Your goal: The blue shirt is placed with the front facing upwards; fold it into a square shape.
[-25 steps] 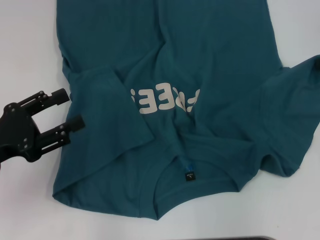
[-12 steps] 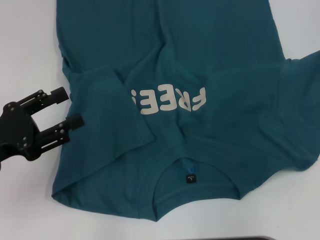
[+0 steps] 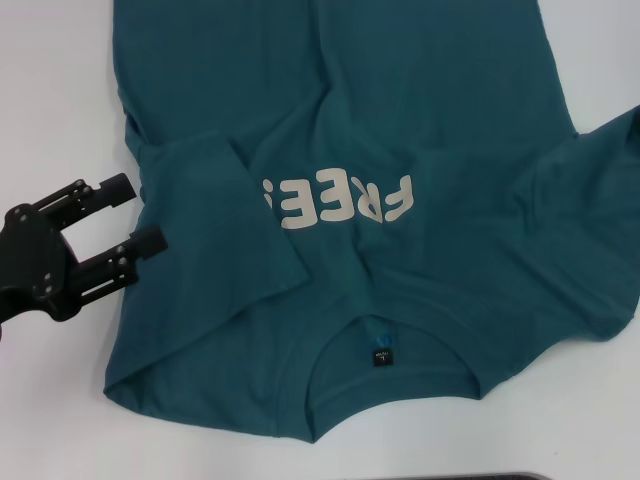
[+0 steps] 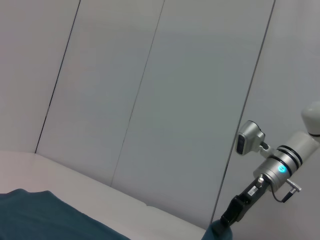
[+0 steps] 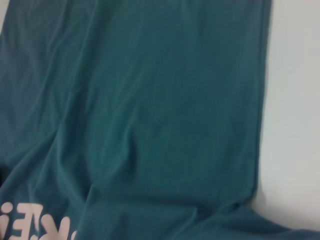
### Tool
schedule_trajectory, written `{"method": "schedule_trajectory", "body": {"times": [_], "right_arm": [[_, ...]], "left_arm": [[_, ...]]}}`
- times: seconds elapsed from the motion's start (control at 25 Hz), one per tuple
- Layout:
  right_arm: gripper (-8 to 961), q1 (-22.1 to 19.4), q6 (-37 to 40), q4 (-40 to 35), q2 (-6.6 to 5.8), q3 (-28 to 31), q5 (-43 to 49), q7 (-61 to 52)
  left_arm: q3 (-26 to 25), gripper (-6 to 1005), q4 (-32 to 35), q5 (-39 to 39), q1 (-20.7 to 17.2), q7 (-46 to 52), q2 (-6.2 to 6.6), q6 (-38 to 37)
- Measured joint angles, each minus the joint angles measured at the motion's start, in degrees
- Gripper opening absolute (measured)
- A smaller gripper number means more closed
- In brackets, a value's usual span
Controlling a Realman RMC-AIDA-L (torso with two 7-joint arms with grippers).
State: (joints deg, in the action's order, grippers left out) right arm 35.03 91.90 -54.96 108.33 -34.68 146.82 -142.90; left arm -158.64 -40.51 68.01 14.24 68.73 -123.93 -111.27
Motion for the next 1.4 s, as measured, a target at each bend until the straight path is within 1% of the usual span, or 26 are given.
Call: {"method": "schedule_trajectory", "body": {"times": [0.12, 0.28, 0.48, 0.76, 1.0, 1.12, 1.28, 1.4], "right_arm": [[21, 0.0, 1.4, -0.1, -0.53, 0.2, -0.1, 0.1], [21, 0.2, 1.6, -0.1, -1.80, 0.0, 1.1, -1.0], [22, 0.6, 1.9, -0.1, -1.96, -0.2, 1.3, -1.4], [22, 2.7, 5.4, -0.1, -1.39, -0.2, 1.1, -0.9], [22, 5.0, 9.2, -0.1, -1.31, -0.1, 0.3, -0.8], [22, 6.3, 10.6, 0.0, -0.94, -0.3, 0.2, -0.8], [22, 7.7, 11.0, 0.6, 0.04, -0.4, -0.1, -0.9], [22, 8.6, 10.9, 1.2, 1.33, -0.8, -0.5, -0.9]], "left_arm": [[0.0, 720, 0.0, 0.1, 0.0, 0.0, 0.00, 0.0], [0.0, 721, 0.0, 0.4, 0.0, 0.0, 0.00, 0.0], [0.0, 721, 0.0, 0.6, 0.0, 0.0, 0.00, 0.1], [-0.6, 720, 0.0, 0.6, 0.0, 0.0, 0.00, 0.2], [-1.3, 720, 0.0, 0.7, 0.0, 0.0, 0.00, 0.3], [-1.6, 720, 0.0, 0.8, 0.0, 0.0, 0.00, 0.3], [-2.2, 720, 0.0, 0.8, -0.1, 0.0, 0.00, 0.4], [-2.3, 720, 0.1, 0.9, -0.3, 0.0, 0.00, 0.5]]}}
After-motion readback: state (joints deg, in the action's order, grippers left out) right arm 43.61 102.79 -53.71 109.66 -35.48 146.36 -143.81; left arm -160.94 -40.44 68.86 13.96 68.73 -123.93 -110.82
